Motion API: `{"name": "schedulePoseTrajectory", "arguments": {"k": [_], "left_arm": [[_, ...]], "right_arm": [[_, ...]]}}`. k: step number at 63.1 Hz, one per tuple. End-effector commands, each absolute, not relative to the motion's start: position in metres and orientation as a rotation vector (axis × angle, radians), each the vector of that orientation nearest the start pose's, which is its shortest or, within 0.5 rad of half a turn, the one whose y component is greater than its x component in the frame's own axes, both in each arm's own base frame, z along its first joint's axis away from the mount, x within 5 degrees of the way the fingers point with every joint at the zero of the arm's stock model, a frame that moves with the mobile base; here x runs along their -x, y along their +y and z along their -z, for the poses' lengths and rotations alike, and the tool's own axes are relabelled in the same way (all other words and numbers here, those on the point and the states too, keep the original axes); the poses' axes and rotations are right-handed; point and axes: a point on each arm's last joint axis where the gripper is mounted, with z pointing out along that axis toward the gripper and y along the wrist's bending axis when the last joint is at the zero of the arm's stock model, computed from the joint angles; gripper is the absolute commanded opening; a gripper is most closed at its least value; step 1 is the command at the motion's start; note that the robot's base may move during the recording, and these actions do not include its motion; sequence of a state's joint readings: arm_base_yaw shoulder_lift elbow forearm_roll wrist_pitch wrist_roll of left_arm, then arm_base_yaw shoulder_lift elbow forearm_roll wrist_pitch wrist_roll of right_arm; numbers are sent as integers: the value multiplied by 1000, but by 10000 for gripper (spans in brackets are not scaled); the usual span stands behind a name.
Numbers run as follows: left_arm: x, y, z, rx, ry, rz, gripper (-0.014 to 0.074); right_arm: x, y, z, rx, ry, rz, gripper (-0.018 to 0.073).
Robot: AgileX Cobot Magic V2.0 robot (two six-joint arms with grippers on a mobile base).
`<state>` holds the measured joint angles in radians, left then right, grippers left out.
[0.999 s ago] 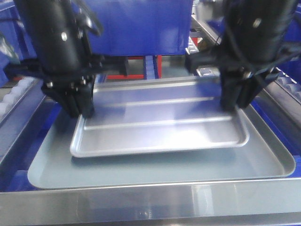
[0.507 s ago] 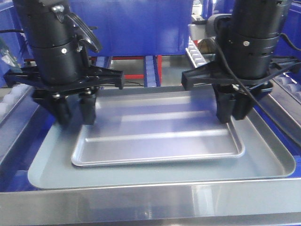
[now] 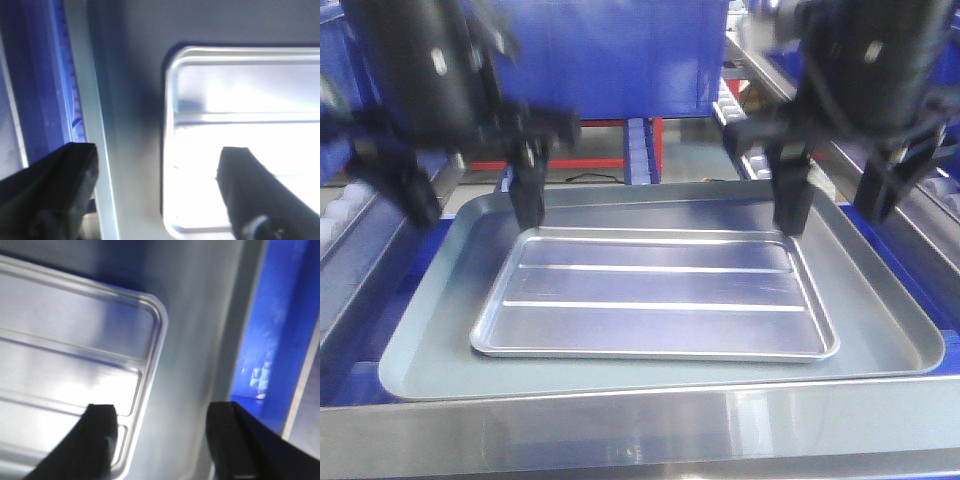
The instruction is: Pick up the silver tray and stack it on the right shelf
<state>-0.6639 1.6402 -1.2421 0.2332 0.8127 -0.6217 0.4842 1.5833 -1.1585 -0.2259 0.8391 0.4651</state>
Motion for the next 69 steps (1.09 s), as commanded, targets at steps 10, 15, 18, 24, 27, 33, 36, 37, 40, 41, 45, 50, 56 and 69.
{"name": "schedulePoseTrajectory", "arguments": {"k": [10, 15, 18, 24, 27, 33, 36, 37, 40, 41, 45, 50, 56, 69], "left_arm": [[-229, -181, -330, -342, 2384, 222, 143], [-214, -169, -329, -352, 2348, 259, 34], [-207, -164, -327, -360, 2323, 285, -27], [-192, -154, -314, -388, 2270, 335, -98], [-186, -148, -309, -414, 2233, 347, -90], [-172, -141, -291, -461, 2176, 392, -92], [-165, -136, -284, -474, 2149, 423, -92], [-163, -135, -282, -477, 2141, 432, -92], [-154, -130, -276, -486, 2097, 476, -92], [-151, -128, -276, -487, 2086, 485, -92], [-142, -121, -275, -500, 2028, 513, -92], [-130, -111, -275, -512, 1971, 523, -92], [-115, -96, -282, -504, 1896, 528, -92], [-83, -61, -302, -416, 1754, 549, -91]], "right_arm": [[-256, 125, -312, 237, 2506, -79, 153], [-242, 121, -314, 255, 2468, -106, 55], [-233, 118, -315, 265, 2434, -128, 50], [-217, 111, -309, 290, 2382, -151, 57], [-210, 107, -305, 307, 2355, -155, 57], [-195, 99, -295, 335, 2298, -173, 57], [-187, 95, -290, 348, 2269, -185, 57], [-185, 94, -289, 352, 2260, -188, 57], [-176, 89, -284, 367, 2220, -202, 57], [-174, 88, -283, 369, 2212, -204, 57], [-165, 83, -280, 379, 2178, -214, 57], [-152, 77, -281, 378, 2115, -242, 57], [-137, 68, -282, 367, 2054, -268, 57], [-98, 45, -303, 312, 1842, -334, 57]]}}
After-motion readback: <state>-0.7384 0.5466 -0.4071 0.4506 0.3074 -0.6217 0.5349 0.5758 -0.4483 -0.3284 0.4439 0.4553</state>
